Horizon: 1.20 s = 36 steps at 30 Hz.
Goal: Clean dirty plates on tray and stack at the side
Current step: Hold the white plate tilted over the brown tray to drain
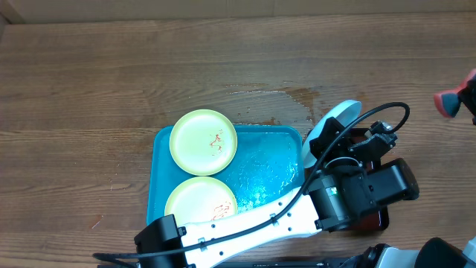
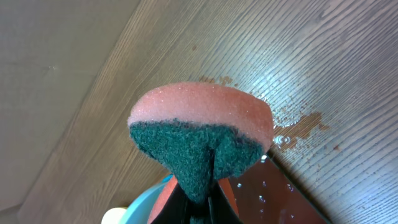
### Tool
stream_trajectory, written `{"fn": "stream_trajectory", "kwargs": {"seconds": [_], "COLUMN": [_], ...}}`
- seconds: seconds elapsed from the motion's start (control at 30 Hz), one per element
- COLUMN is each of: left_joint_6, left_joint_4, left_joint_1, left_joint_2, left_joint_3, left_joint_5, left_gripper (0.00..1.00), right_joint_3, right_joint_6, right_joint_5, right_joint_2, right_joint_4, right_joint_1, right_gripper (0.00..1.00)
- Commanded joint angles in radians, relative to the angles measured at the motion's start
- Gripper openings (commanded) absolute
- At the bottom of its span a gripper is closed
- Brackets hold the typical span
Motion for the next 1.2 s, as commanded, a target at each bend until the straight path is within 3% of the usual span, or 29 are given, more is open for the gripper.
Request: {"fn": "stream_trajectory", "kwargs": {"seconds": [0.0, 0.23, 0.33, 0.37, 0.43, 0.63, 0.7, 0.77, 1.0, 1.07, 1.17], "left_joint_6": [-0.021, -0.078, -0.077, -0.058, -0.022, 0.024, 0.019, 0.010, -0.099, -0.130, -0.161], "left_joint_4": [0.002, -0.007, -0.016, -0.019, -0.018, -0.018, -0.019, -0.028, -0.043, -0.040, -0.065], "left_joint_1": [-0.025, -0.050, -0.045, -0.035, -0.022, 0.038, 0.044, 0.040, -0.005, -0.005, -0.002], "left_joint_2": [0.011, 0.011, 0.011, 0.012, 0.012, 0.012, 0.012, 0.012, 0.012, 0.012, 0.012], "left_joint_3": [0.031, 0.031, 0.031, 0.031, 0.031, 0.031, 0.031, 0.031, 0.031, 0.031, 0.031], "left_joint_5": [0.171, 0.383, 0.254, 0.105, -0.012, -0.241, -0.194, -0.054, 0.585, 0.589, 0.375], "left_gripper": [0.04, 0.04, 0.04, 0.04, 0.04, 0.04, 0.04, 0.04, 0.04, 0.04, 0.04], "right_joint_3": [0.028, 0.028, 0.028, 0.028, 0.028, 0.028, 0.028, 0.028, 0.028, 0.028, 0.028], "right_joint_6": [-0.006, -0.010, -0.010, -0.009, -0.010, -0.009, -0.010, -0.010, -0.010, -0.011, -0.010], "right_joint_5": [-0.017, -0.016, -0.017, -0.017, -0.017, -0.017, -0.017, -0.017, -0.017, -0.017, -0.017], "right_joint_2": [-0.010, -0.010, -0.010, -0.010, -0.010, -0.010, -0.010, -0.010, -0.010, -0.010, -0.010], "right_joint_4": [0.006, 0.006, 0.006, 0.006, 0.005, 0.002, 0.002, 0.002, 0.002, 0.002, 0.002], "right_joint_1": [-0.004, -0.004, -0.004, -0.004, -0.004, -0.004, -0.004, -0.004, -0.004, -0.004, -0.004], "right_gripper": [0.04, 0.04, 0.04, 0.04, 0.04, 0.04, 0.04, 0.04, 0.04, 0.04, 0.04]}}
